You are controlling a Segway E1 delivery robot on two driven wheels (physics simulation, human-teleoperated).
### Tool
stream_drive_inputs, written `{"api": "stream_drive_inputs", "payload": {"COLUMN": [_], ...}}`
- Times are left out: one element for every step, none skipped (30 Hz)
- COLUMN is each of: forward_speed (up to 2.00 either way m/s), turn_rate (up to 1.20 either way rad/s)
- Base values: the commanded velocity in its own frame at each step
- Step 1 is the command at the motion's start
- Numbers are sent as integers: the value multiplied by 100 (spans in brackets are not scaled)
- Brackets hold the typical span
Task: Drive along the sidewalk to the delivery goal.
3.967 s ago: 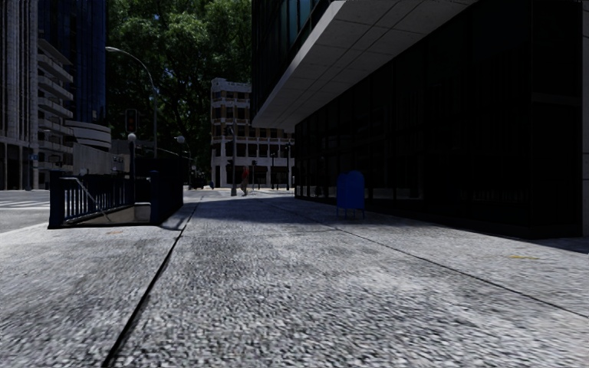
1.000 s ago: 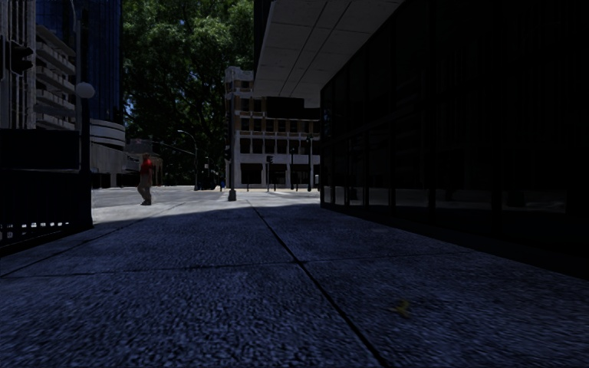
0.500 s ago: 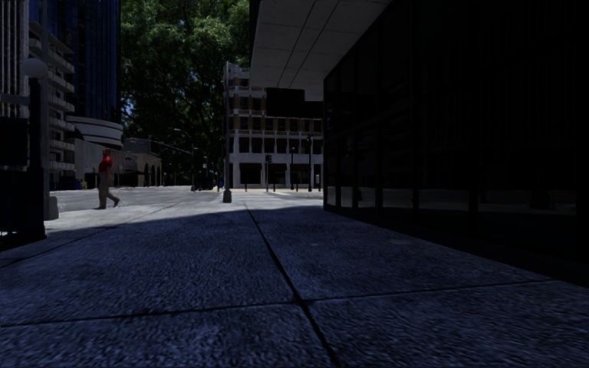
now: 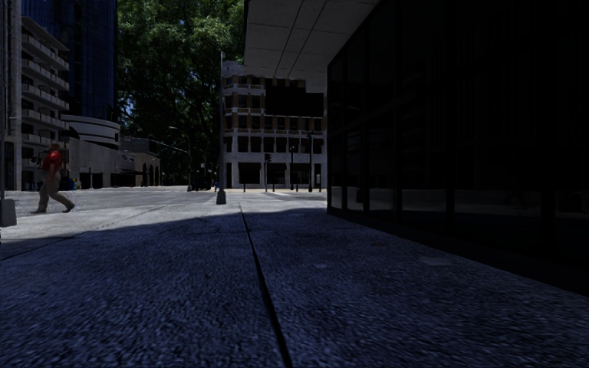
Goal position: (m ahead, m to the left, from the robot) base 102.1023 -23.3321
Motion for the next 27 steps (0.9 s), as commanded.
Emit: {"api": "stream_drive_inputs", "payload": {"forward_speed": [200, 200, 200, 200, 200, 200, 200, 200, 200, 200, 200, 200, 200, 200, 200, 200, 200, 200, 200, 200, 200, 200, 200, 200, 200, 200, 200], "turn_rate": [0, 0, 0, 0, 0, 0, 0, 0, 0, 0, 4, 9, 9, 12, 18, 24, 26, 26, 27, 27, 27, 27, 27, 27, 27, 27, 27]}}
